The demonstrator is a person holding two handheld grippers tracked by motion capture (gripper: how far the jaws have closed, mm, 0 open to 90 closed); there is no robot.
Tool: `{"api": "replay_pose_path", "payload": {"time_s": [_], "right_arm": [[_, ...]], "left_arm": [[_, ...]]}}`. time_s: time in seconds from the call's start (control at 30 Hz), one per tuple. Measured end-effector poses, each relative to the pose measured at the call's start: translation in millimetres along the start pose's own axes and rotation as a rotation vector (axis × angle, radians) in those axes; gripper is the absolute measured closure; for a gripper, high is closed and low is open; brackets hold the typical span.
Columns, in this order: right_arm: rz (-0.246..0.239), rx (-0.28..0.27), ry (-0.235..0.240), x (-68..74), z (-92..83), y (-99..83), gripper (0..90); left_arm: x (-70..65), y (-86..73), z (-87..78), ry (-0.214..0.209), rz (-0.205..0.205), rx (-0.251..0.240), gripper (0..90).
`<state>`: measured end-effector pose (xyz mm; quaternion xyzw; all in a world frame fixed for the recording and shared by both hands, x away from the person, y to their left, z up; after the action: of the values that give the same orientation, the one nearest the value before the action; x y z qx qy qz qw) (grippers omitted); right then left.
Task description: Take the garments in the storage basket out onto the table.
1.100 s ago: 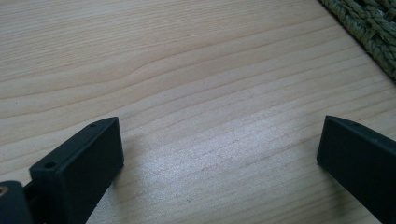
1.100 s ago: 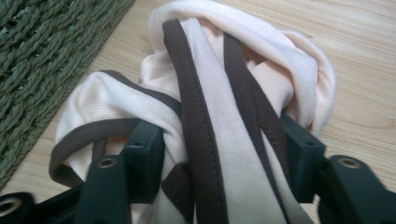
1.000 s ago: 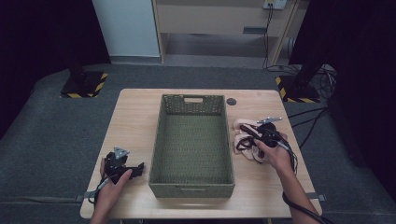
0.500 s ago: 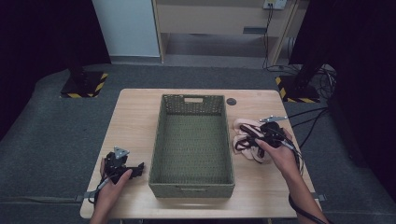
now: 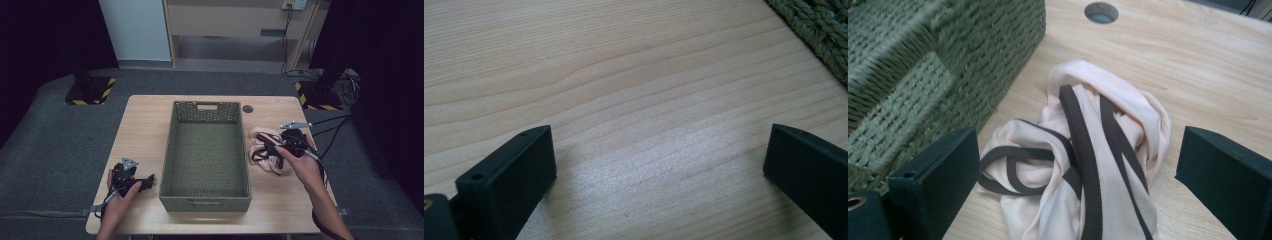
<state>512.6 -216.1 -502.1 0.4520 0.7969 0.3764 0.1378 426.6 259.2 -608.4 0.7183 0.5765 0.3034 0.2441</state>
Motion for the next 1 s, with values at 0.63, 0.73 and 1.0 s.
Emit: {"api": "replay_pose_path", "payload": {"time_s": [0.63, 0.73, 1.0], "right_arm": [[-0.029, -0.064, -0.001, 10.9, -25.4, 9.0, 3.5], [-0.033, -0.074, -0.003, 12.9, -31.1, 5.6, 3.5], [-0.065, -0.089, -0.003, 22.1, -45.7, -3.4, 3.5]], "left_arm": [[0.0, -0.1, 0.0, 0.0, 0.001, 0.0, 0.0], [0.0, -0.1, 0.0, 0.0, 0.001, 0.001, 0.0], [0.0, -0.1, 0.0, 0.0, 0.001, 0.0, 0.0]]}}
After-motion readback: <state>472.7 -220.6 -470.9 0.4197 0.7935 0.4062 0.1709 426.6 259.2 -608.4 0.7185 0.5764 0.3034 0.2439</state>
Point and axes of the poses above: each handheld gripper's, and its own axes: z roughly forward along the jaws, y roughly out of its top, x roughly to its left, the point moved 10 cm from there along z, roughly forward along the jaws, and after that the axes turned 12 degrees about y, right-handed, at the moved point
